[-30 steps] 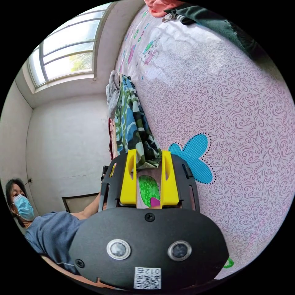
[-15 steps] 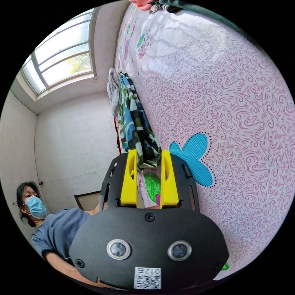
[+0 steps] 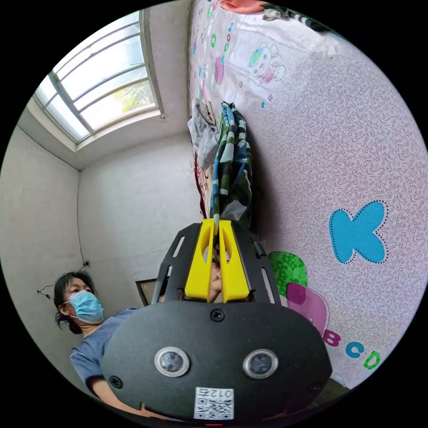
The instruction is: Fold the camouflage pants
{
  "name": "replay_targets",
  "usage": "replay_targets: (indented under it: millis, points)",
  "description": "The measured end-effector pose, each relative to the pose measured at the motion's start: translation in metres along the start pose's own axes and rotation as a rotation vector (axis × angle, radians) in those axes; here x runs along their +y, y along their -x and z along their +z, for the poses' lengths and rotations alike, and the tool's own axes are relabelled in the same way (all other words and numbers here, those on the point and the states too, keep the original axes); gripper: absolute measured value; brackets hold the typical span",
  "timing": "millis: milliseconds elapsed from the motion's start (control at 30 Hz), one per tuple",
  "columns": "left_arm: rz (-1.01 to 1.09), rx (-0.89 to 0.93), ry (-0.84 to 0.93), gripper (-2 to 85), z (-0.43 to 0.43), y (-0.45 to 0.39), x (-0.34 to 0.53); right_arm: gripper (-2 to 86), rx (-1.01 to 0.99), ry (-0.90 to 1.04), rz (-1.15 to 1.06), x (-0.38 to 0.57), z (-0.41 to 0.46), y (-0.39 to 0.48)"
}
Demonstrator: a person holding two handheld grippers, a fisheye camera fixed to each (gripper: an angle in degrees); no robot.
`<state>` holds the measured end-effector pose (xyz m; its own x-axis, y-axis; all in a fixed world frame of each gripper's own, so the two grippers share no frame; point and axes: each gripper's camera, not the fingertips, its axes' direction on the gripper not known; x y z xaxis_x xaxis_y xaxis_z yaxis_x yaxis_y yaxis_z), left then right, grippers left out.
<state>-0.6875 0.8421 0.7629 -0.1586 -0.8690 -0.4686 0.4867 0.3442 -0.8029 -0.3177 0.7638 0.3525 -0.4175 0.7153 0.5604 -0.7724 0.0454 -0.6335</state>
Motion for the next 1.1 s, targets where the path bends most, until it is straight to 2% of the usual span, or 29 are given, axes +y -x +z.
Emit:
replay_targets:
  millis: [67,267,567,700,867,933,1100]
  points:
    - [-0.067,0.064,-0.036,17.6,0.002,0.005,-0.006,1.7,0.021,0.007,-0.007,-0.003,-0.004,-0.006]
    - [0.045,-0.086,-0.043,6.8,-0.009,-0.031,-0.017,2.9,0.198,0.06,-0.008,-0.007,-0.009,-0.063]
    - [0.098,0.036,0.03,4.4,-0.009,-0.115,-0.033,16.6,-0.113,-0.001,0.135,-0.019,-0.002,-0.173]
    - [0.11,0.034,0.054,4.3,-0.006,-0.143,-0.039,17.6,-0.107,0.009,0.184,-0.036,0.018,-0.199]
    - [0.148,0.0,0.066,4.5,-0.005,-0.168,-0.046,14.0,-0.365,-0.026,0.188,-0.066,0.045,-0.229]
    - [0.148,-0.014,0.048,4.6,-0.01,-0.173,-0.049,6.6,-0.322,-0.029,0.168,-0.072,0.049,-0.227]
    - [0.282,-0.112,0.03,5.4,-0.024,-0.212,-0.048,2.2,-0.164,-0.029,0.04,-0.086,0.055,-0.171]
